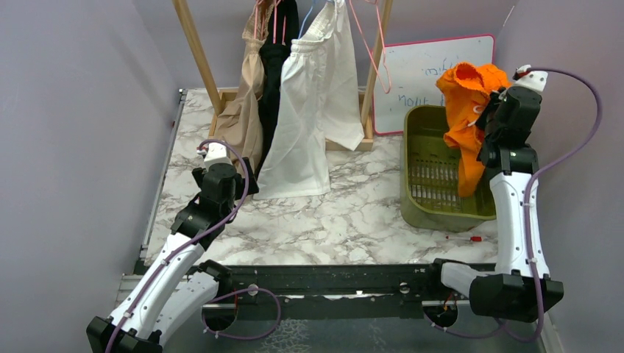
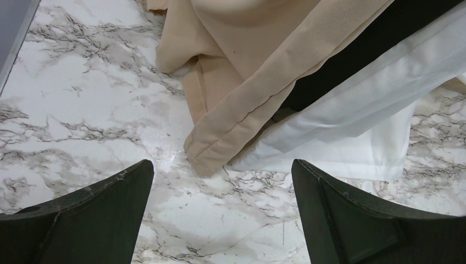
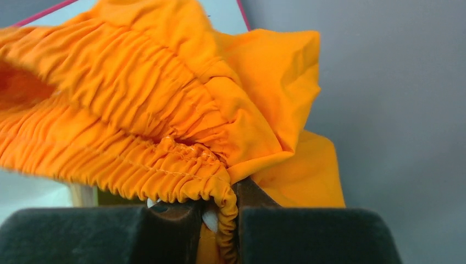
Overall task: Remove the shorts from the hanger
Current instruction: Place the shorts in the basket.
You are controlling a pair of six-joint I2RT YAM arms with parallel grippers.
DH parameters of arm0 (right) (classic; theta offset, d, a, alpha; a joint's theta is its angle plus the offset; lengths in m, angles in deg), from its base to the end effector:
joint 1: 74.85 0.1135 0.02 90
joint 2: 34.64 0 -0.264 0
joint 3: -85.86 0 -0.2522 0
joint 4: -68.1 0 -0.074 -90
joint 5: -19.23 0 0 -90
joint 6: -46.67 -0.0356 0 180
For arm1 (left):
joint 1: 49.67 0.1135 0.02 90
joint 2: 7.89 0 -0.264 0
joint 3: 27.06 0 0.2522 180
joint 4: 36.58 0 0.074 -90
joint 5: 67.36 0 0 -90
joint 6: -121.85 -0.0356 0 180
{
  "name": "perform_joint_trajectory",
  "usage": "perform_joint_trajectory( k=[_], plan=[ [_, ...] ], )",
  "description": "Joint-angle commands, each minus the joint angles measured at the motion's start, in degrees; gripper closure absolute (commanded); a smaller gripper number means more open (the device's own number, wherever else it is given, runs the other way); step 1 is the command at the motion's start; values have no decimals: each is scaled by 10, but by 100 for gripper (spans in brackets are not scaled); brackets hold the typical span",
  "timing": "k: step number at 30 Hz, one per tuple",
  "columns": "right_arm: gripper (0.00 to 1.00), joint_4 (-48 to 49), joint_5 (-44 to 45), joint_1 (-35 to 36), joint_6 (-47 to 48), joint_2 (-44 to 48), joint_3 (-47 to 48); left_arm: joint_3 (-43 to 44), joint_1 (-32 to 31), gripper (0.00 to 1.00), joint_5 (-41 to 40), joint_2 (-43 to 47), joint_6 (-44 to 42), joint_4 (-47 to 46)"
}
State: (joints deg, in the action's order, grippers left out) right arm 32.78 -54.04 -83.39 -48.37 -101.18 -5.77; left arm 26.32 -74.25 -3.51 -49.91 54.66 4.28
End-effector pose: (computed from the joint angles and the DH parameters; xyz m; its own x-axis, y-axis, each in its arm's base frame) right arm 0.2498 -0.0479 0.4242 -0.1930 0.1141 -0.9746 0.4377 0.8989 0.0185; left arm 0.1551 -0.0537 0.2877 -0.4223 -0.1895 -0.8864 -0.1510 0.9789 -0.1374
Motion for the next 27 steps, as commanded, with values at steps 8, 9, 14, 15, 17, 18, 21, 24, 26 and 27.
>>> perform_joint_trajectory(
  k=[8, 9, 14, 15, 17, 18, 21, 24, 26, 27],
  plan=[
    [99, -12, -51, 0, -75, 152, -123, 2, 2, 1, 22, -7, -12, -13],
    [99, -13, -42, 1, -82, 167, -131, 1, 3, 1, 26, -7, -12, -14],
    [99, -38, 43, 0, -91, 223, -149, 2, 2, 1, 39, -6, -15, -17],
    [99, -44, 76, 0, -96, 240, -145, 1, 2, 1, 41, -5, -15, -17],
    [99, -20, 99, 1, -76, 284, -142, 1, 2, 1, 42, -2, -15, -18],
    [99, 2, 89, 1, -55, 299, -142, 0, 2, 1, 42, -2, -15, -18],
    [99, -14, 60, 0, -41, 281, -125, 0, 2, 1, 41, 0, -15, -19],
    [99, -50, 15, 1, -54, 230, -129, -1, 2, 1, 42, 3, -15, -19],
    [99, -42, -21, 1, -67, 225, -151, -2, 2, 1, 40, 7, -15, -19],
    [99, -29, -41, 1, -69, 225, -165, -2, 2, 1, 38, 8, -15, -18]
  ],
)
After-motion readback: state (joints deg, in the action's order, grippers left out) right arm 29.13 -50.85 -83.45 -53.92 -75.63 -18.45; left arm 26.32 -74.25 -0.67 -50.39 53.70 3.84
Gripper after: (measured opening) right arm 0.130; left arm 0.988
